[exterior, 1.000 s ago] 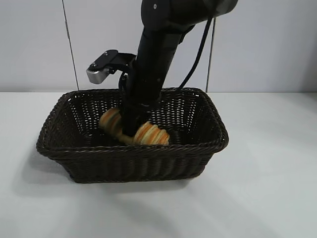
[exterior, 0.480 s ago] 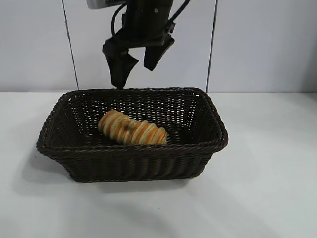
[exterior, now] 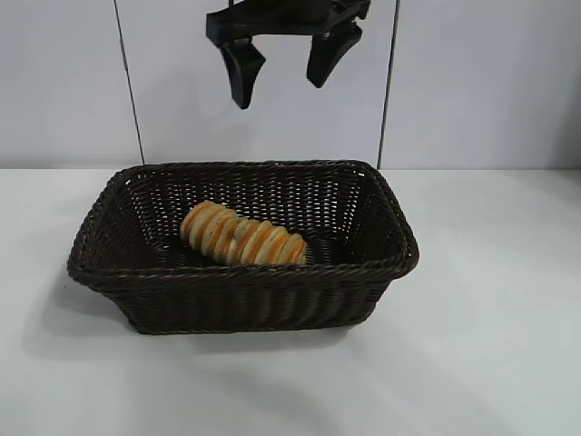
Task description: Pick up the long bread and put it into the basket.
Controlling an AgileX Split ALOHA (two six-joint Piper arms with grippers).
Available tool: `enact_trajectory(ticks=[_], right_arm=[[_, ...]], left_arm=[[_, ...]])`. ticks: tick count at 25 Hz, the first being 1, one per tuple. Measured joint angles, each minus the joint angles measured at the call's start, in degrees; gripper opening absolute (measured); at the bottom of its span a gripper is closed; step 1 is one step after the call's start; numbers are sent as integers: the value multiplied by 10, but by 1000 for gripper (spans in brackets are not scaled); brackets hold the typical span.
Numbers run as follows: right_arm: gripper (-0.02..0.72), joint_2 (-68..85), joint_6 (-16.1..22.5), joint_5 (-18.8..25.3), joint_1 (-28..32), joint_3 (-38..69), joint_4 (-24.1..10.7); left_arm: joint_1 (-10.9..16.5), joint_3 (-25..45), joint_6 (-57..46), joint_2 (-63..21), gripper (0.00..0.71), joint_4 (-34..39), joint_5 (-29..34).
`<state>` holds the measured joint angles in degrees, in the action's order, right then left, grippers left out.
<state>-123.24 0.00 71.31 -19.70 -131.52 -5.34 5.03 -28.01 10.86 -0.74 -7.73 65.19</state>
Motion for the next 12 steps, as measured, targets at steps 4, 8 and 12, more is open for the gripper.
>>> enact_trajectory(ticks=[4, 8, 12], right_arm=[[675, 17, 0, 2, 62, 0, 0], [675, 23, -10, 3, 120, 2, 0], [675, 46, -27, 4, 169, 30, 0]], left_arm=[[0, 0, 0, 0, 695, 0, 0], [0, 0, 0, 0, 695, 0, 0], [0, 0, 0, 0, 695, 0, -1]])
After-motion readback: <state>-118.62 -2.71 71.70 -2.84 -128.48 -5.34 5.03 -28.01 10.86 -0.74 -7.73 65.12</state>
